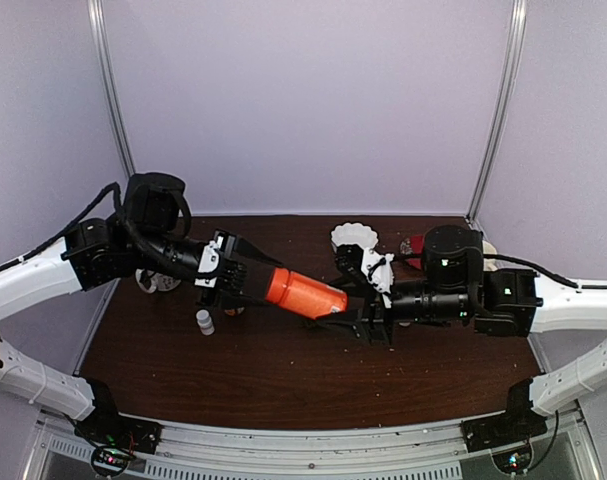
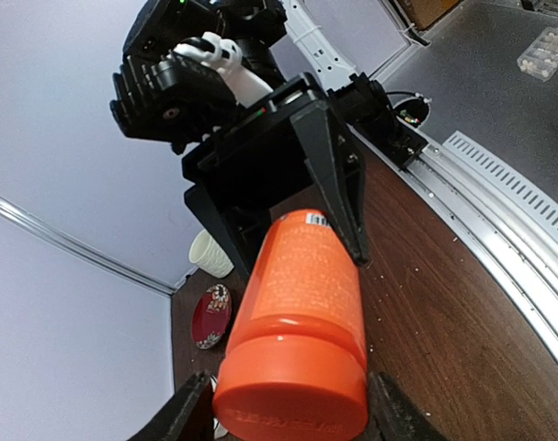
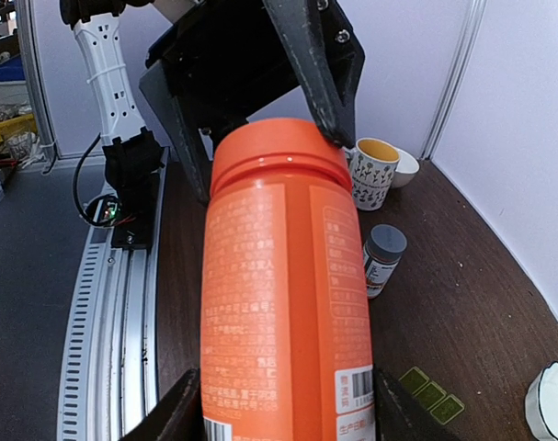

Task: Sort the pills into containers
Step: Unscrew the lid of the pill bottle from the pill bottle.

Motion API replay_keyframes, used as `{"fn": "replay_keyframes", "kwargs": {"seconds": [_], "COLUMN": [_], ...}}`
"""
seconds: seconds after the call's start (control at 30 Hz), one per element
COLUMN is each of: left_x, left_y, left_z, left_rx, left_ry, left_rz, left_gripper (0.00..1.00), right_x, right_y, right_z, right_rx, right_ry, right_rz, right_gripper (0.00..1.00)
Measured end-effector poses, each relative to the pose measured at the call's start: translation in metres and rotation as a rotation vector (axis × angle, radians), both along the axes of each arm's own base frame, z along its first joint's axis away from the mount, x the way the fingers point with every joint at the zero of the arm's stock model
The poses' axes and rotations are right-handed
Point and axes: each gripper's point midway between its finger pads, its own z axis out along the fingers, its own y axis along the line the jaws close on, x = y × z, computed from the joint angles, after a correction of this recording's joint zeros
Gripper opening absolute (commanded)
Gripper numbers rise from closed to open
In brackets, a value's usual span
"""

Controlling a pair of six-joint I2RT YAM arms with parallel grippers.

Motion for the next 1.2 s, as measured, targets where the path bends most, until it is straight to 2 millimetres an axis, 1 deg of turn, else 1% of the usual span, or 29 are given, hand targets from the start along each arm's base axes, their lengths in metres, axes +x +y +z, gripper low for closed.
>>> {"fn": "replay_keyframes", "kwargs": {"seconds": [0.1, 0.13, 0.4, 0.5, 0.63, 0.7, 0.8, 0.9, 0.93, 1.0, 1.07, 1.2], "left_x": [0.001, 0.002, 0.004, 0.006, 0.013, 0.018, 0.028, 0.034, 0.035, 0.035, 0.036, 0.041], "left_y": [-0.001, -0.002, -0.003, -0.004, -0.007, -0.01, -0.016, -0.021, -0.022, -0.023, -0.023, -0.024], "left_z": [-0.001, -0.001, 0.002, 0.004, 0.015, 0.026, 0.048, 0.068, 0.071, 0.073, 0.071, 0.067], "left_rx": [0.0, 0.001, -0.002, -0.008, -0.01, -0.005, -0.024, -0.055, -0.061, -0.063, -0.056, -0.05], "left_ry": [0.038, 0.054, 0.224, 0.326, 0.496, 0.594, 0.731, 0.888, 0.933, 1.026, 1.127, 1.264], "left_rz": [0.013, 0.019, 0.084, 0.129, 0.22, 0.27, 0.34, 0.396, 0.407, 0.428, 0.453, 0.487], "left_gripper": [0.39, 0.37, 0.26, 0.23, 0.22, 0.22, 0.22, 0.18, 0.17, 0.16, 0.16, 0.17], "right_x": [0.001, 0.001, 0.007, 0.012, 0.02, 0.027, 0.038, 0.043, 0.044, 0.043, 0.043, 0.046], "right_y": [0.0, -0.001, -0.002, -0.004, -0.006, -0.007, -0.009, -0.013, -0.014, -0.016, -0.017, -0.019], "right_z": [-0.001, -0.002, -0.001, -0.001, 0.006, 0.011, 0.025, 0.04, 0.042, 0.044, 0.042, 0.04], "right_rx": [-0.004, -0.006, -0.017, -0.03, -0.038, -0.033, 0.001, 0.053, 0.065, 0.079, 0.08, 0.07], "right_ry": [0.001, 0.002, -0.036, -0.078, -0.159, -0.198, -0.262, -0.318, -0.33, -0.353, -0.362, -0.373], "right_rz": [-0.001, -0.002, -0.022, -0.044, -0.077, -0.107, -0.169, -0.214, -0.222, -0.23, -0.235, -0.253], "right_gripper": [0.0, 0.0, 0.0, 0.0, 0.0, 0.0, 0.0, 0.0, 0.0, 0.0, 0.0, 0.0]}}
